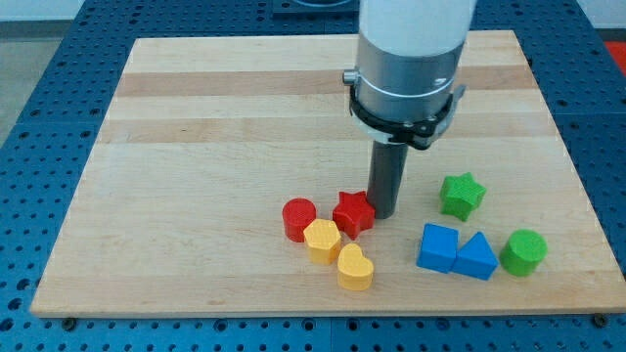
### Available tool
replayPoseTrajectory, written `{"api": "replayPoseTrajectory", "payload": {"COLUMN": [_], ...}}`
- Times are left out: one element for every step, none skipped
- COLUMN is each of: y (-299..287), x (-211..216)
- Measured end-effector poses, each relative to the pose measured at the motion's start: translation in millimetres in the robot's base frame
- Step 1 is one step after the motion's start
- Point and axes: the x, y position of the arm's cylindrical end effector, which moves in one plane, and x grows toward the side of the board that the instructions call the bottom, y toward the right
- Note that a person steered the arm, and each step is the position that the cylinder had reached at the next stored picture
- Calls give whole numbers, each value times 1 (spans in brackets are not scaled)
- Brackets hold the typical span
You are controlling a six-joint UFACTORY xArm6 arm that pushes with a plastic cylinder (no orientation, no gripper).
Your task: Move your arm to blue triangle
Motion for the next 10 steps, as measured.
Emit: {"api": "replayPoseTrajectory", "payload": {"y": [-2,-2,19,85,173,251,291,291,291,291], "x": [0,-8,-52,-89,-93,-58,-20,-4,5,41]}}
